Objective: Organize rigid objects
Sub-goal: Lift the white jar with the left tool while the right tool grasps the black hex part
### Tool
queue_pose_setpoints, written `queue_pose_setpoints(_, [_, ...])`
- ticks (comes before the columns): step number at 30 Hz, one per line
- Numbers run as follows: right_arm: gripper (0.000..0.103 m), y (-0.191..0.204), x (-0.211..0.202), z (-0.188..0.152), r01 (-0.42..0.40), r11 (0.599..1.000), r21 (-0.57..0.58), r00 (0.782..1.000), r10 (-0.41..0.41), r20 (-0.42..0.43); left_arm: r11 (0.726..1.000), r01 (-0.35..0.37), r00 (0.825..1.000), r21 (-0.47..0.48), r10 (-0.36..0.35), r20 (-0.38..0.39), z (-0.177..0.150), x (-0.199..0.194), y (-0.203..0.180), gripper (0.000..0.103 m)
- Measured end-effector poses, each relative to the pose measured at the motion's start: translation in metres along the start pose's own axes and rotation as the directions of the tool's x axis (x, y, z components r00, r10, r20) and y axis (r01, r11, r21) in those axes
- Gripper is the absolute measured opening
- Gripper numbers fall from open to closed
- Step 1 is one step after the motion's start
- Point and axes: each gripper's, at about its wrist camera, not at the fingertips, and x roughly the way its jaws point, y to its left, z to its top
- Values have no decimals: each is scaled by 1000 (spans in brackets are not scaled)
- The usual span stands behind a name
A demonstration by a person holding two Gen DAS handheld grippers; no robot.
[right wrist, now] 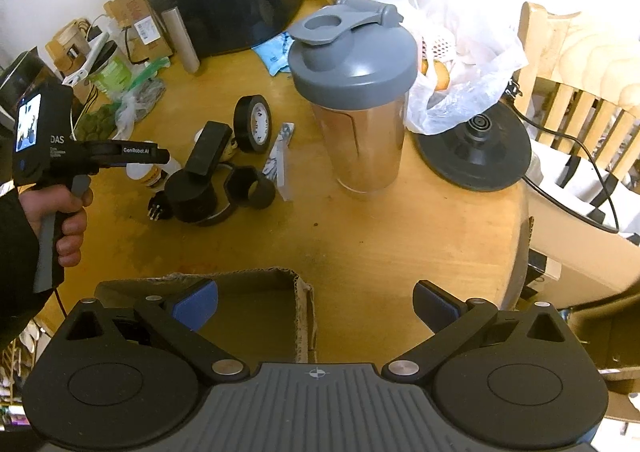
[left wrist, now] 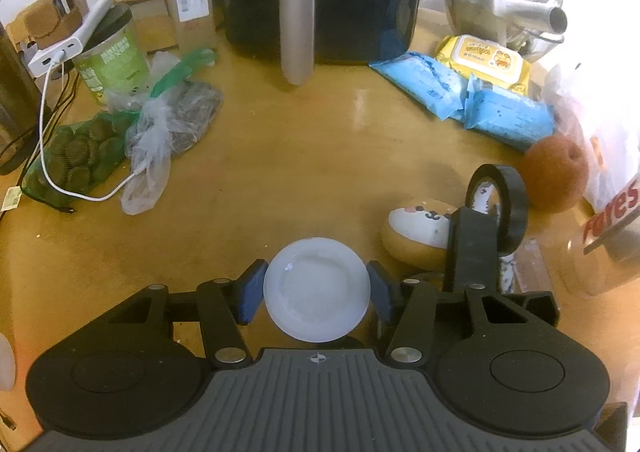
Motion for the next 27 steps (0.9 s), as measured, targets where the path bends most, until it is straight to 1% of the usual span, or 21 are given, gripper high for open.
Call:
queue_pose_setpoints(5, [103,5,1,1,-16,1000,-24,1000,16,-1,1000,-6,1000,-8,6,10,-2,-15,1,52])
queue_pose_setpoints(14, [103,13,10,1,-54,996,-64,998,52,-23,998,31,997,-62,-26,74,-14,-58,9,52])
queue_pose_setpoints(22, [103,29,17,7,-93,988,-121,995,89,-38,994,53,992,-98,-41,118,-32,-94,17,52])
queue_pose_setpoints(27, [103,40,22,8,-106,984,-146,994,100,-46,993,51,990,-110,-35,135,-44,-111,22,52])
